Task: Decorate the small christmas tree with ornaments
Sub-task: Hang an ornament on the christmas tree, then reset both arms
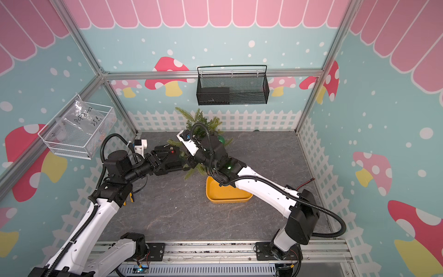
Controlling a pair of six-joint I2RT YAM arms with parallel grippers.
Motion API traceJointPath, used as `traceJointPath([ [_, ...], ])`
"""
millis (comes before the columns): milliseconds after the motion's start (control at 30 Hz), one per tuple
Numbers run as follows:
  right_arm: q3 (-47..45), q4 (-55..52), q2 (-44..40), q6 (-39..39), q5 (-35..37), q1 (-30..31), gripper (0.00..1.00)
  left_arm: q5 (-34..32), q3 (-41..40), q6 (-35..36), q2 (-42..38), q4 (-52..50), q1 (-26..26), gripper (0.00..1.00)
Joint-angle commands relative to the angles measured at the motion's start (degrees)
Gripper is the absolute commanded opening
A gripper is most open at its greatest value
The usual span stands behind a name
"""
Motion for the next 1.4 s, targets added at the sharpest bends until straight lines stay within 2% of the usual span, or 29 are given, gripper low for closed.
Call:
traceJointPath([
  [0,-3.32,1.63,-4.78,-0.57,2.02,-0.11,0.08,-2.85,-1.17,3.18,-3.76,-6.09,-0.19,0.58],
  [233,-14.04,1.62,-13.36,1.86,6.80,-0.18,0.28,-0.78,-2.72,4.18,-8.27,-10.51,-1.08,0.65],
  [333,-20.30,1.58,-18.30,3.30,9.55,-0.27,0.42,-1.77,-3.25,4.43,-9.45,-11.70,-4.12,0.68],
  [367,-22.52,1.56,-20.08,4.00,10.84,-0.43,0.47,-2.56,-3.77,4.44,-9.94,-11.85,-5.66,0.72],
  [400,-24.78,1.62,-21.84,4.65,12.02,-0.59,0.52,-3.61,-4.39,4.37,-10.23,-11.91,-7.10,0.99],
  [433,-26.82,1.72,-23.41,5.16,13.10,-0.74,0.74,-4.64,-5.04,4.19,-10.49,-11.98,-8.55,0.99],
  [467,-29.11,1.74,-25.37,6.07,14.69,-0.79,0.84,-6.03,-5.90,3.96,-10.73,-12.11,-10.15,0.99],
  [500,-31.48,1.81,-27.28,6.84,15.67,-1.01,0.87,-7.64,-6.76,3.93,-11.16,-12.34,-11.38,0.99],
  [700,-45.19,2.07,-39.09,12.12,21.74,-3.50,0.89,-15.97,-13.08,5.28,-13.41,-16.05,-14.86,0.99],
  [833,-53.33,2.77,-45.34,16.28,25.03,-6.60,0.90,-19.95,-17.01,6.10,-14.25,-17.59,-15.28,0.99],
  [900,-56.33,2.95,-47.72,18.38,29.41,-8.08,0.91,-23.95,-18.04,6.24,-14.90,-18.67,-15.24,0.99],
  [967,-57.98,2.86,-49.04,20.61,36.27,-10.01,0.98,-28.04,-18.09,7.05,-15.28,-19.29,-15.22,0.99],
  [1067,-58.04,4.13,-46.48,22.79,41.28,-17.49,0.99,-36.18,-16.93,9.92,-13.93,-20.20,-13.61,1.00],
  [1133,-56.33,4.90,-42.63,23.07,43.73,-23.15,0.99,-38.88,-15.89,11.62,-11.79,-19.45,-9.99,1.00],
  [1200,-53.95,5.90,-38.22,22.12,51.09,-26.01,0.99,-40.00,-14.24,13.60,-8.58,-18.27,-5.46,1.00],
  [1300,-51.84,10.99,-32.06,17.52,65.70,-28.37,1.00,-46.01,-12.76,16.67,-4.22,-14.58,-0.73,1.00],
  [1367,-52.73,18.23,-28.06,13.92,72.72,-30.42,1.00,-51.47,-14.05,19.29,-1.25,-8.50,1.16,1.00],
])
